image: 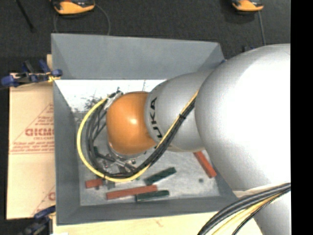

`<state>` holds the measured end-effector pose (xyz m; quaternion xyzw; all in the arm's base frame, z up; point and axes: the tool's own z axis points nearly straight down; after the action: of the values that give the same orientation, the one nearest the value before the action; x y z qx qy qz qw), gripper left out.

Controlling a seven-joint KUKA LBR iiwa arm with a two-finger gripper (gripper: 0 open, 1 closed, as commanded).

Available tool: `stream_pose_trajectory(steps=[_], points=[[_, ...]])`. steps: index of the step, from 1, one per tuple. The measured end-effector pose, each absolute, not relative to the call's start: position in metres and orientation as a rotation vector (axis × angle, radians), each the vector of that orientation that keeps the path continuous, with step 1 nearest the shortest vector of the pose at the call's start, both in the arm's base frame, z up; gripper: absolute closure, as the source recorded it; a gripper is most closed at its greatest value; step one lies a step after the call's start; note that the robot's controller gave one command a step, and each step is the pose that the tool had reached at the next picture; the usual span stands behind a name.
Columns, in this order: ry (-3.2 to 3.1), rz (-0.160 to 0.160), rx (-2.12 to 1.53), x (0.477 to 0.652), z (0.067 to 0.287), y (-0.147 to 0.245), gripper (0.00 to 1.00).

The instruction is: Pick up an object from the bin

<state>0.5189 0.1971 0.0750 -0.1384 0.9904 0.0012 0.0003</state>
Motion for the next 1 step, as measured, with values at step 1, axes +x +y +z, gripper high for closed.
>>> stream_pose_trajectory(steps=[1], points=[[3.083, 0.002, -0.532, 0.5314, 0.1688, 0.2026, 1.00]])
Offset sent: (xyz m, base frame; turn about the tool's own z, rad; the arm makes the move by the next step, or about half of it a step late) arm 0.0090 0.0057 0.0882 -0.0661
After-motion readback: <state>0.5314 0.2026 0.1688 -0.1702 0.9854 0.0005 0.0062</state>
